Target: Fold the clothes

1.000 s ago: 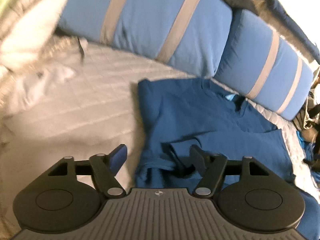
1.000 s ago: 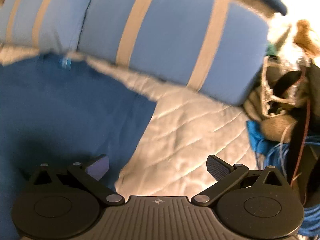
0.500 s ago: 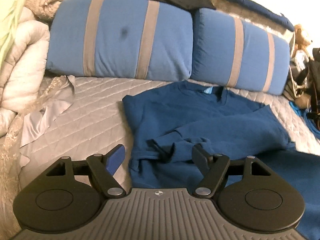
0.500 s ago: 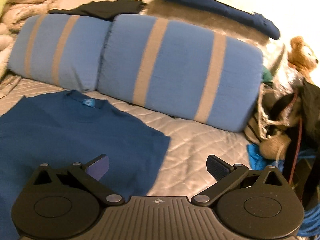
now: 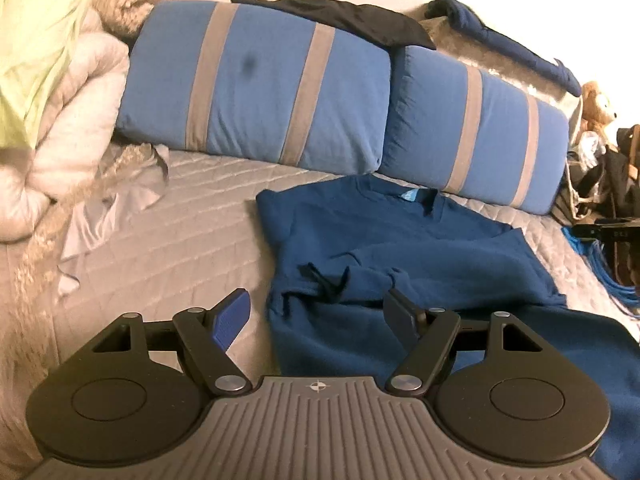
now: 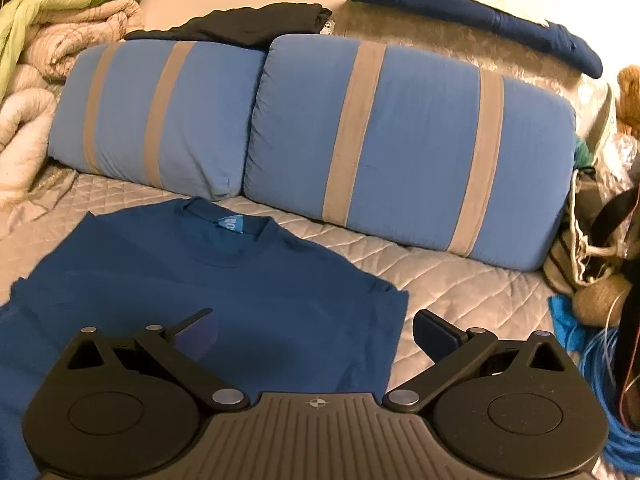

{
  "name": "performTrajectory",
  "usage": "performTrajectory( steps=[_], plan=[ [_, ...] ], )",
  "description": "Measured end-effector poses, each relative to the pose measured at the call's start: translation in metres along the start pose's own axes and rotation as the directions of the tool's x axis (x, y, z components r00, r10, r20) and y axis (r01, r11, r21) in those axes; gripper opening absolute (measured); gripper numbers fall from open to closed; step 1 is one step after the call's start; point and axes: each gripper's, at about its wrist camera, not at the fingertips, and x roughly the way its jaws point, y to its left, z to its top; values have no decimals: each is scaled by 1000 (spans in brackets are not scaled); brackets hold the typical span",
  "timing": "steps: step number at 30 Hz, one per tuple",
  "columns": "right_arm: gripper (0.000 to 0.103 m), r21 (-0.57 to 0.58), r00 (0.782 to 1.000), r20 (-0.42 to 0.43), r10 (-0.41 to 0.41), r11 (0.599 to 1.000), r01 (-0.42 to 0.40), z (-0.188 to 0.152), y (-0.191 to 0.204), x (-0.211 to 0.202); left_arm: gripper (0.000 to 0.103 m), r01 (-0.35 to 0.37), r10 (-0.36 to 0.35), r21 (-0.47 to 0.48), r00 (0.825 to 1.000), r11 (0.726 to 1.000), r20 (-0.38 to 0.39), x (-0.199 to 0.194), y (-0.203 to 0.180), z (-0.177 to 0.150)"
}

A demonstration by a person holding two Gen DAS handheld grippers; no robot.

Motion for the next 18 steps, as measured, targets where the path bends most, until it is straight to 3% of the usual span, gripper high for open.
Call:
performTrajectory(
  steps=[7, 14, 18],
  plan=[
    [103, -27, 1000, -6, 25, 999, -25, -20, -10, -45, 73, 72, -72, -24, 997, 997, -8, -8, -1, -9],
    [103, -43, 1000, -9, -19, 999, 19, -68, -40, -101, 73, 124, -125, -40, 992, 991, -34, -12, 8, -12],
    [103, -17, 999, -38, 23, 1000, -24, -103, -64, -127, 73, 157, -160, -48, 985, 986, -58, -15, 13, -13]
  ],
)
